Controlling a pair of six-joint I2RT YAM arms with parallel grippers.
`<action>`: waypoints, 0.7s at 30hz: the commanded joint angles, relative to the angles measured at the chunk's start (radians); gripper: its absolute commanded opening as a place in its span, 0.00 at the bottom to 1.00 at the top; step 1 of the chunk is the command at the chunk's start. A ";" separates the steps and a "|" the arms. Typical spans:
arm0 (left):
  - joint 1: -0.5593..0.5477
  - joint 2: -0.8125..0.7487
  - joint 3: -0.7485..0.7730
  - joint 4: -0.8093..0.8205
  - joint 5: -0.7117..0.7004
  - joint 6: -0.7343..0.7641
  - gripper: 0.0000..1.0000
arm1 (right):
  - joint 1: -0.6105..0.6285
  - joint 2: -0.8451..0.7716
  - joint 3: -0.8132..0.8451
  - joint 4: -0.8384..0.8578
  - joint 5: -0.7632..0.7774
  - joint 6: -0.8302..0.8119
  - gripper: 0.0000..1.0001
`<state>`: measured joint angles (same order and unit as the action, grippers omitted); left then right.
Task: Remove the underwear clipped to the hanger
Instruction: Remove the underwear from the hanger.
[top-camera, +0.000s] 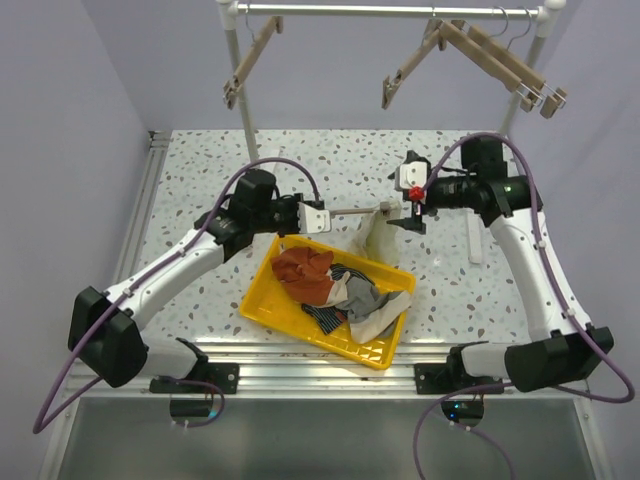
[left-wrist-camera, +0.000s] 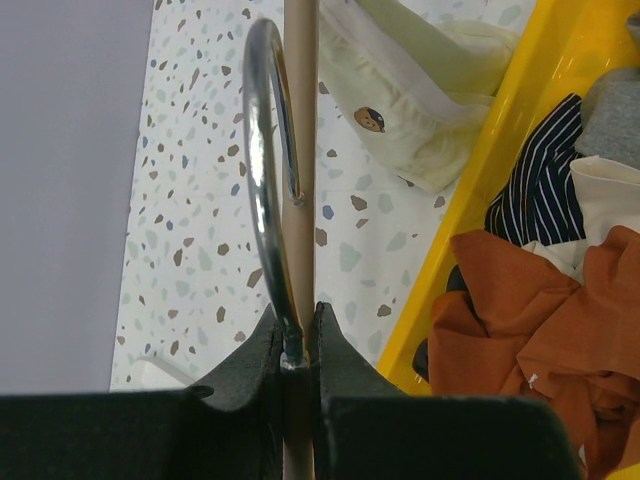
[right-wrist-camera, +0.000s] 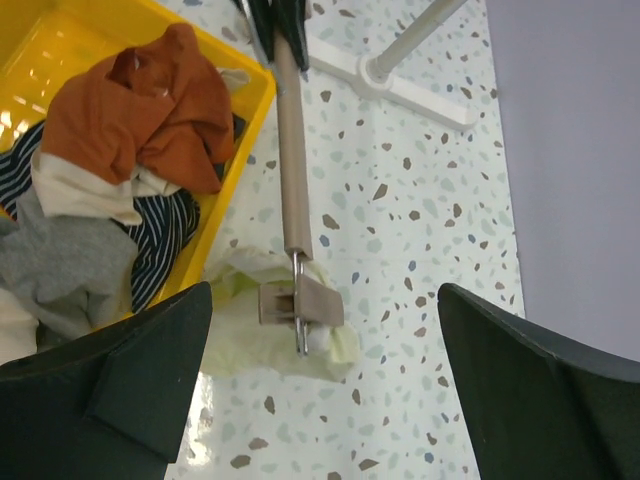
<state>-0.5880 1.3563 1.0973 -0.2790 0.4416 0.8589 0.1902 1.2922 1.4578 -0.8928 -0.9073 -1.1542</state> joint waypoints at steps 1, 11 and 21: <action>0.008 -0.049 0.012 -0.002 -0.007 0.037 0.00 | -0.020 0.064 0.056 -0.261 -0.008 -0.257 0.99; 0.008 -0.060 0.009 0.009 0.003 0.020 0.00 | -0.020 0.122 0.078 -0.364 -0.021 -0.447 0.95; 0.008 -0.049 0.009 0.026 0.046 -0.011 0.00 | 0.032 0.078 -0.030 -0.060 0.024 -0.228 0.84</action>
<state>-0.5846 1.3293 1.0973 -0.2943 0.4480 0.8700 0.2054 1.4052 1.4460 -1.0576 -0.8970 -1.4422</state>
